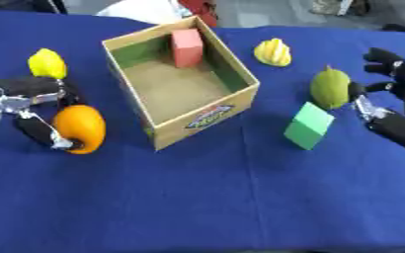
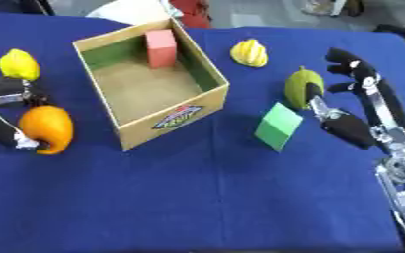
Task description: Pick up objects on the table and place them in the box.
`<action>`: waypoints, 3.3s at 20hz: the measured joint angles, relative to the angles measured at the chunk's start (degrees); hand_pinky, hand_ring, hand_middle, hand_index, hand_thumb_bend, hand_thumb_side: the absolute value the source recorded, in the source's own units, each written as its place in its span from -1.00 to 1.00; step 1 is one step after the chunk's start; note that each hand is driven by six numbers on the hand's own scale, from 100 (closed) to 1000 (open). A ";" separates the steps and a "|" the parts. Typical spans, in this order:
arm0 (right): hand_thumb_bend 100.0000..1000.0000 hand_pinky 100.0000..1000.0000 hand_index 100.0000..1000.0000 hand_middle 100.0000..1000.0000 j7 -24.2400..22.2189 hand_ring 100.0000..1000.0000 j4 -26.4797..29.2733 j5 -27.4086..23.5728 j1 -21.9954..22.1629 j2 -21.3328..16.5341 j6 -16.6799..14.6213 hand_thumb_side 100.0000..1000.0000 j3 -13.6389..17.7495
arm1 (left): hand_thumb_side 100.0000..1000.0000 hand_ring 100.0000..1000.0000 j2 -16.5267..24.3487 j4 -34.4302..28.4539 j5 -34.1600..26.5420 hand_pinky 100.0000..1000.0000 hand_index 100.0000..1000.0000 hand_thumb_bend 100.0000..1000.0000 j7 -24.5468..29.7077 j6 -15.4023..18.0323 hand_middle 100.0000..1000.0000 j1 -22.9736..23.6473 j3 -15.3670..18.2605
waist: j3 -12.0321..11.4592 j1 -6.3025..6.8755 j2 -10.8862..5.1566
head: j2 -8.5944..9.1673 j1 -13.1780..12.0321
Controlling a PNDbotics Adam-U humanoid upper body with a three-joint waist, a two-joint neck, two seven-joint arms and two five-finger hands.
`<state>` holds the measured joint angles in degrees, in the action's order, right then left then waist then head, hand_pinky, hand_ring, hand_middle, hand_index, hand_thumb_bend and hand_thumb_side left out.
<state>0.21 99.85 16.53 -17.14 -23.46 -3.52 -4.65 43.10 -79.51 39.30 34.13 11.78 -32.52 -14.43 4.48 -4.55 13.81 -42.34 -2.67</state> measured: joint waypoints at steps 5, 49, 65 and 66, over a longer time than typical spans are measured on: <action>-0.82 0.35 0.90 0.71 -0.09 0.72 -0.21 0.00 0.01 0.00 0.08 -0.12 0.00 | -0.83 -0.41 -0.28 -1.48 -1.02 -0.27 -0.05 -0.53 -5.19 -0.55 -0.41 1.42 0.62 | 0.00 0.00 -0.03 | 0.00 0.17; -1.00 0.34 0.90 0.70 -1.79 0.72 -1.66 -0.74 0.53 1.01 -0.59 -0.03 -1.24 | -0.37 0.34 -5.73 8.80 6.80 0.42 0.65 -0.08 -16.98 -6.16 0.40 -14.54 6.87 | 1.09 0.00 -1.13 | -0.52 0.01; -1.00 0.34 0.90 0.70 -1.96 0.72 -1.99 -1.14 1.01 1.01 -0.75 -0.02 -1.39 | -0.62 0.23 -8.40 29.31 14.77 0.32 0.60 -0.13 -18.44 -8.35 0.32 -16.00 11.49 | 1.56 0.00 -1.38 | -0.52 0.00; -1.00 0.34 0.90 0.70 -1.96 0.72 -2.00 -1.16 1.01 1.01 -0.75 -0.02 -1.39 | -0.74 0.15 -8.40 29.59 15.24 0.27 0.55 -0.20 -18.51 -8.42 0.24 -16.00 11.50 | 1.56 0.00 -1.38 | -0.52 0.00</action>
<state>-1.74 97.86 15.37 -16.12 -22.45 -4.26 -6.04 34.70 -49.92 54.54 15.62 3.36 -48.51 -2.93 6.04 -4.55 12.43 -42.86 -2.67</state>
